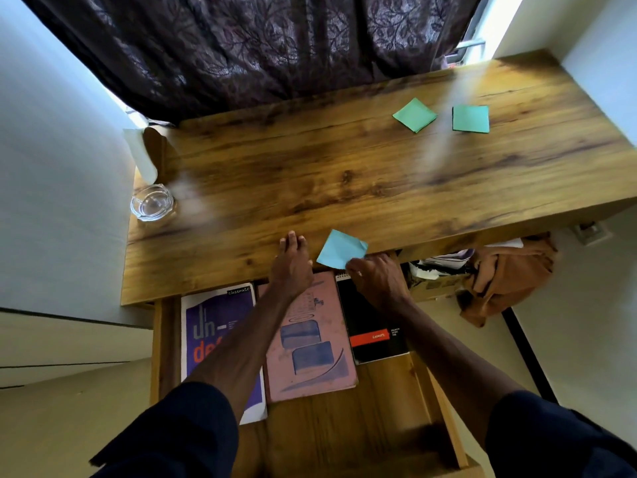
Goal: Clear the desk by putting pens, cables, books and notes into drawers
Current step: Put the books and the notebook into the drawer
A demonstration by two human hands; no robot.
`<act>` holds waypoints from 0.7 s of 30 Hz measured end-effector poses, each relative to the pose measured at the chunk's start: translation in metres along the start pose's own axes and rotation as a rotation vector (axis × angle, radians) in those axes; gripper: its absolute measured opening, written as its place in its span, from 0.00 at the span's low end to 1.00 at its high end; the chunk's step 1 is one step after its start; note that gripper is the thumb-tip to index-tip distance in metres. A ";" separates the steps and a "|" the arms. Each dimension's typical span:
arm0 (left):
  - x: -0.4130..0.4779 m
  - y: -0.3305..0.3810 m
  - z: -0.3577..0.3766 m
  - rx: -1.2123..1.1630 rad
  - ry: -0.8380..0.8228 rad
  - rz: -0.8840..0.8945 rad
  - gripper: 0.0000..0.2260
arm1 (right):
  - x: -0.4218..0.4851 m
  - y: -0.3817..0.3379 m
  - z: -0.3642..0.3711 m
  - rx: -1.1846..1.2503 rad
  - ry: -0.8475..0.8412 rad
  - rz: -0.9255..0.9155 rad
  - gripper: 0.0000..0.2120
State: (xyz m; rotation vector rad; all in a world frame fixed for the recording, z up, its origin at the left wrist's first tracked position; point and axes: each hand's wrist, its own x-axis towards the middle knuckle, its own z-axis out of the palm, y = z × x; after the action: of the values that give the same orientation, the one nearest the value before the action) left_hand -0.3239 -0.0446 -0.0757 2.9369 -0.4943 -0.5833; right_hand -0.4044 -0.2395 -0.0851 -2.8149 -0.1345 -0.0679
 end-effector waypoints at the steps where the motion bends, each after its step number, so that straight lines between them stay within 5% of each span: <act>1: -0.007 0.003 0.000 -0.056 0.059 -0.002 0.22 | -0.014 -0.005 0.000 0.083 0.013 0.042 0.07; 5: -0.062 0.023 0.012 -0.415 0.267 -0.139 0.17 | -0.082 -0.033 0.008 0.306 0.106 0.128 0.10; 8: -0.110 0.026 0.038 -0.894 -0.037 -0.371 0.21 | -0.137 -0.059 0.014 0.319 0.152 0.060 0.10; 10: -0.136 0.018 0.057 -1.188 -0.272 -0.557 0.16 | -0.170 -0.072 0.020 0.275 0.117 -0.004 0.08; 12: -0.158 0.009 0.075 -1.134 -0.315 -0.568 0.12 | -0.199 -0.080 0.025 0.251 0.077 -0.041 0.09; 17: -0.191 -0.004 0.098 -1.094 -0.260 -0.658 0.27 | -0.243 -0.088 0.029 0.233 0.073 -0.088 0.14; 21: -0.212 -0.014 0.116 -1.182 -0.372 -0.653 0.20 | -0.260 -0.090 0.027 0.254 -0.085 0.042 0.12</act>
State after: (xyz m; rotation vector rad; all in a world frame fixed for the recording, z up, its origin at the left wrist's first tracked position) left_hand -0.5502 0.0348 -0.1100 1.7702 0.6370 -1.0165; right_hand -0.6710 -0.1678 -0.0982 -2.5659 -0.0954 0.0734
